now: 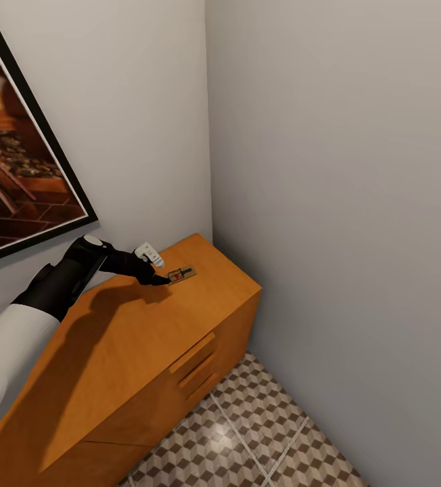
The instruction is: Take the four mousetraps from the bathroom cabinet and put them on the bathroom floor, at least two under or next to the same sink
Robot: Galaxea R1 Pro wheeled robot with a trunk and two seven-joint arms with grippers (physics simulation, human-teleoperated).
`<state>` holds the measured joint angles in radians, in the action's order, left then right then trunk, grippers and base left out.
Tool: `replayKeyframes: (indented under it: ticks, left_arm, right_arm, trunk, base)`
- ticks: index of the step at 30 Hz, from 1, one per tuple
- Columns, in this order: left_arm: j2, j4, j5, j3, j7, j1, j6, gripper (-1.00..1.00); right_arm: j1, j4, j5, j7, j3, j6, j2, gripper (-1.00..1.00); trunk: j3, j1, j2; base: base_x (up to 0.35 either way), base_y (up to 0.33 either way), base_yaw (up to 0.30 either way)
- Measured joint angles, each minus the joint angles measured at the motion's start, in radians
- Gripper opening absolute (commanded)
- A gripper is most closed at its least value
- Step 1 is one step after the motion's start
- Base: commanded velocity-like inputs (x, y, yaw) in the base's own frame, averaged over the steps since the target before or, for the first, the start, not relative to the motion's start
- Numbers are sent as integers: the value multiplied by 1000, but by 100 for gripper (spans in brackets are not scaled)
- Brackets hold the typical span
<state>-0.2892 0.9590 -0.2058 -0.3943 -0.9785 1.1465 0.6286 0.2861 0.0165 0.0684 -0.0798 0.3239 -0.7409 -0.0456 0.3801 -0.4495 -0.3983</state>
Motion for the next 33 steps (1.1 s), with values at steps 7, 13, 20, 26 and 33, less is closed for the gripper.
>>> replayKeyframes:
  ticks: [7, 13, 20, 26, 33]
  left_arm:
    - [0, 0, 0, 0, 0, 0, 0, 100]
    - [1, -3, 0, -2, 0, 0, 0, 100]
    - [1, -4, -1, -2, 1, 0, 0, 100]
    - [1, -5, -1, -3, 2, 0, 0, 100]
    - [0, -5, -1, -3, 2, 0, 0, 100]
  right_arm:
    - [0, 0, 0, -1, 0, 0, 0, 100]
    - [0, 0, 0, -1, 0, 0, 0, 100]
    - [0, 0, 0, -2, 0, 0, 0, 100]
    - [0, 0, 0, -2, 0, 0, 0, 100]
    - [0, 0, 0, -1, 0, 0, 0, 100]
  trunk:
    - [0, 0, 0]
    - [0, 0, 0]
    - [2, 0, 0]
    - [3, 0, 0]
    - [3, 0, 0]
  base:
    - [0, 0, 0]
    - [0, 0, 0]
    - [0, 0, 17]
    - [0, 0, 26]
    - [0, 0, 4]
